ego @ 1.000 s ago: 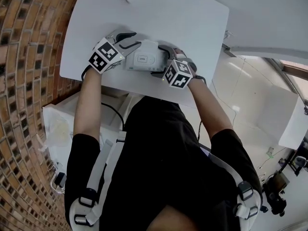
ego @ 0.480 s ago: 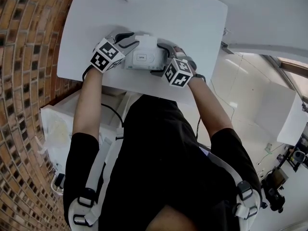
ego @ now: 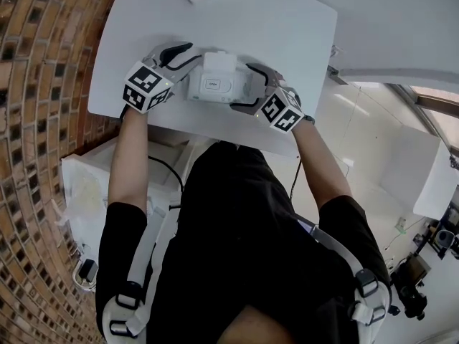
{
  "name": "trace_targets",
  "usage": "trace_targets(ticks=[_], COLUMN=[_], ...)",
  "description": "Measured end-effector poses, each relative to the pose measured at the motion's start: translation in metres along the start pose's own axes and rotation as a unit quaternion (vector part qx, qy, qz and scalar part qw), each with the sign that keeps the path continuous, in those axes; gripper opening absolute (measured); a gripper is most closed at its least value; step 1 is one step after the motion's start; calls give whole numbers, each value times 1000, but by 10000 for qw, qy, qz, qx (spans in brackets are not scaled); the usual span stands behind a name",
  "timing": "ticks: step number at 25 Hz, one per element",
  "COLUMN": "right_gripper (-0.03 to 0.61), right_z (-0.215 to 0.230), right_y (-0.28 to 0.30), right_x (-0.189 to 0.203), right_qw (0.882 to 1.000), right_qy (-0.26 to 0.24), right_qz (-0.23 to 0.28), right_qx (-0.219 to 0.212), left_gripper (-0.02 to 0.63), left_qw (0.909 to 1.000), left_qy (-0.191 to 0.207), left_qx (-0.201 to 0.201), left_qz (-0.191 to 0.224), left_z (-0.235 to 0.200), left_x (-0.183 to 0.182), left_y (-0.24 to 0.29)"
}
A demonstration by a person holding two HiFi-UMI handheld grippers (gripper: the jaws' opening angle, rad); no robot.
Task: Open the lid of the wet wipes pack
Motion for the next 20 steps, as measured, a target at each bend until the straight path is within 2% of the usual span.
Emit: trace_targets(ticks=[4, 7, 9, 18, 20], right_gripper=[499, 465, 421, 268, 235], right_z=[10, 13, 12, -9, -18], right_y=[-20, -35, -43, -95, -109], right_x=[-13, -23, -28, -30, -28], right_qw=[9984, 9958, 9940, 9808, 9756], right_qy=[222, 315, 343, 596, 709], right_qz=[449, 732, 884, 1732, 1950], right_qx=[261, 460, 537, 673, 714], left_gripper=[158, 158, 156, 155, 138], left_qw=[9956, 9919, 9896, 9743, 9689], left_qy=[-480, -513, -508, -871, -961], left_qx=[-533, -881, -1062, -1498, -1602], left_qz=[607, 758, 823, 1442, 1623], left_z=[-4, 5, 12, 76, 93], left_x=[-12, -17, -21, -43, -45], left_y=[-18, -28, -35, -68, -77])
Point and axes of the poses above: the fingertips, and each gripper's own axes: y forward along the fingers, z to its right, x out of its underside, the point moved 5 cm from there along -y, backward along the fingers, and after that the axes turned 4 degrees about -x, right-handed, at the moved point
